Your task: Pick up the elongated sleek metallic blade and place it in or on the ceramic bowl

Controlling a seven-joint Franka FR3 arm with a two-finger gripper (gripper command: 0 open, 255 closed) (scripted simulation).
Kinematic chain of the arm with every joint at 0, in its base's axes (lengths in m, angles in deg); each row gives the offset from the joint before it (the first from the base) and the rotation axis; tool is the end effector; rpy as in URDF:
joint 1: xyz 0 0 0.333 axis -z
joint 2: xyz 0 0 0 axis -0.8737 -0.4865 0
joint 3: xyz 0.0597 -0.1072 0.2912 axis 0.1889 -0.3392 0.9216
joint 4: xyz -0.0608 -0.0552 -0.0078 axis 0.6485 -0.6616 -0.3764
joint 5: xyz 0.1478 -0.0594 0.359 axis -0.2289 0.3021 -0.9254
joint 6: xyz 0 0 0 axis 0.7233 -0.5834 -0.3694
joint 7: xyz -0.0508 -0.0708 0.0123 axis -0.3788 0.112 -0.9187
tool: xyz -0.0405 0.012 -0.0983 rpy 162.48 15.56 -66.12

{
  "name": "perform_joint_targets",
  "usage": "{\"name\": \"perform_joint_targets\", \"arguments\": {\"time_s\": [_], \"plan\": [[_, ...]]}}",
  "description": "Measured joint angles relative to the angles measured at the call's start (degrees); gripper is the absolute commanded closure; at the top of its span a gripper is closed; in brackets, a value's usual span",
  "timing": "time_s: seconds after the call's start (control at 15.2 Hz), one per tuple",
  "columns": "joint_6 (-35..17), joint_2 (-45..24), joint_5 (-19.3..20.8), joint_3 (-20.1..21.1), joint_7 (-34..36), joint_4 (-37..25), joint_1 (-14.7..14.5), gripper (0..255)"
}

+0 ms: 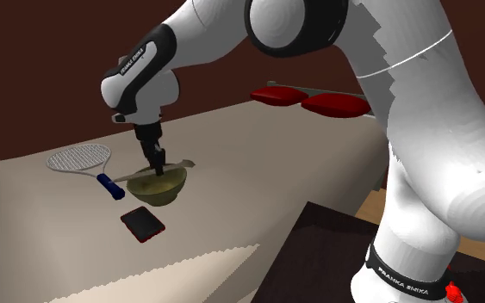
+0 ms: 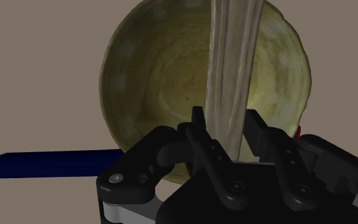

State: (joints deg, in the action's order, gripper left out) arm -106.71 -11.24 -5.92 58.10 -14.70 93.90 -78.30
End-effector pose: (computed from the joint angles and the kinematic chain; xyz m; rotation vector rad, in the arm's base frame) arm 0.6882 0.0352 0.2986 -2.4813 -1.8741 0.0430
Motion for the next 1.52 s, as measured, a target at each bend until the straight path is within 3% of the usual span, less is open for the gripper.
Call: {"name": "perform_joint_targets", "arguments": {"time_s": [0.59, 0.66, 1.06, 1.52], "plan": [[-1.8, -1.4, -0.5, 0.3, -0.3, 0.5, 0.2, 255], [-1.8, -1.4, -0.5, 0.3, -0.3, 0.5, 0.2, 0], [-1.8, -1.4, -0.5, 0.3, -0.3, 0.5, 0.2, 0], [3.7, 1.7, 0.7, -0.4, 0.4, -2.1, 0.0, 0]]}}
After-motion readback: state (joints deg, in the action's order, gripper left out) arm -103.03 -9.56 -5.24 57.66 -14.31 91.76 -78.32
